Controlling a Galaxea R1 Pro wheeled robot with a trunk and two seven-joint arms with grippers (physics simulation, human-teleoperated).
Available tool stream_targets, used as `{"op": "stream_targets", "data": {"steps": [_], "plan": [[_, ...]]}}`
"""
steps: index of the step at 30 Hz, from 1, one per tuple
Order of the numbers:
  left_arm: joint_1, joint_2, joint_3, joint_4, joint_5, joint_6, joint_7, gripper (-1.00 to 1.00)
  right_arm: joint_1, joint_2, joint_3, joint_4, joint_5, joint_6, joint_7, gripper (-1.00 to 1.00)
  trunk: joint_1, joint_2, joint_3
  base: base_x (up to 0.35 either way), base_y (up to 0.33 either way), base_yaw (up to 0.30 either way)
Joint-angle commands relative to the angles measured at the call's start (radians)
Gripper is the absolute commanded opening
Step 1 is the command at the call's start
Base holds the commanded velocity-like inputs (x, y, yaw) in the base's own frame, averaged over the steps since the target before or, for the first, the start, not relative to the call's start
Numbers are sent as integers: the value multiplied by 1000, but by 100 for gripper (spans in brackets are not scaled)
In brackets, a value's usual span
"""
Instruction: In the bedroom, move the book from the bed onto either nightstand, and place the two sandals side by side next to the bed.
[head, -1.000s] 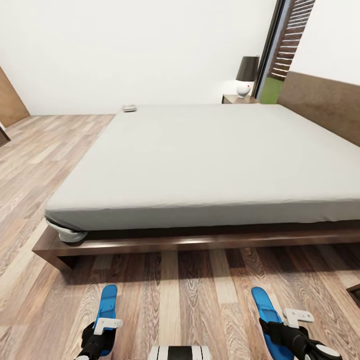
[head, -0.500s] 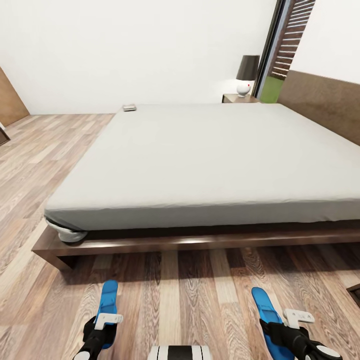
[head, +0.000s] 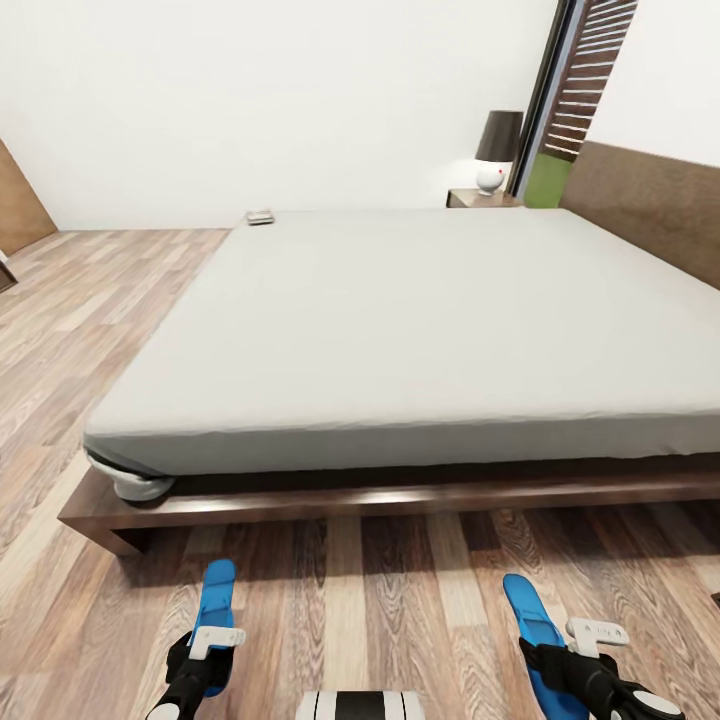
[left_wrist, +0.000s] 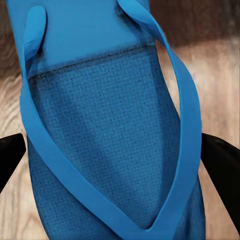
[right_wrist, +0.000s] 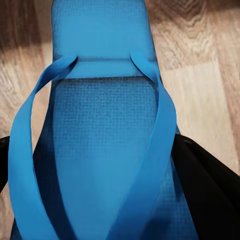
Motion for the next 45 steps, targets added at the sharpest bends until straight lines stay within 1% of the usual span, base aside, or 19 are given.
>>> {"op": "stream_targets", "data": {"steps": [1, 20, 30, 40, 45], "plan": [[0, 1, -9, 0, 6, -2, 6, -100, 0, 0, -1, -2, 0, 5, 5, -100, 0, 0, -1, 29, 162, 0], [0, 1, -9, 1, 6, -4, 6, -100, 1, 3, -1, -2, 0, 3, 5, -100, 0, 0, -1, 10, 158, 0], [0, 1, -9, 1, 4, -6, 6, -100, 1, 3, -1, -1, 0, 2, 5, -100, 0, 0, -1, 49, 92, 0], [0, 1, -9, 1, 2, -7, 6, -100, 1, 3, -1, 0, 0, 2, 5, -100, 0, 0, -1, 10, 14, 0], [0, 1, -9, 1, 1, -7, 6, -100, 1, 3, -1, 0, 0, 2, 5, -100, 2, -1, -20, 1, 1, 0]]}}
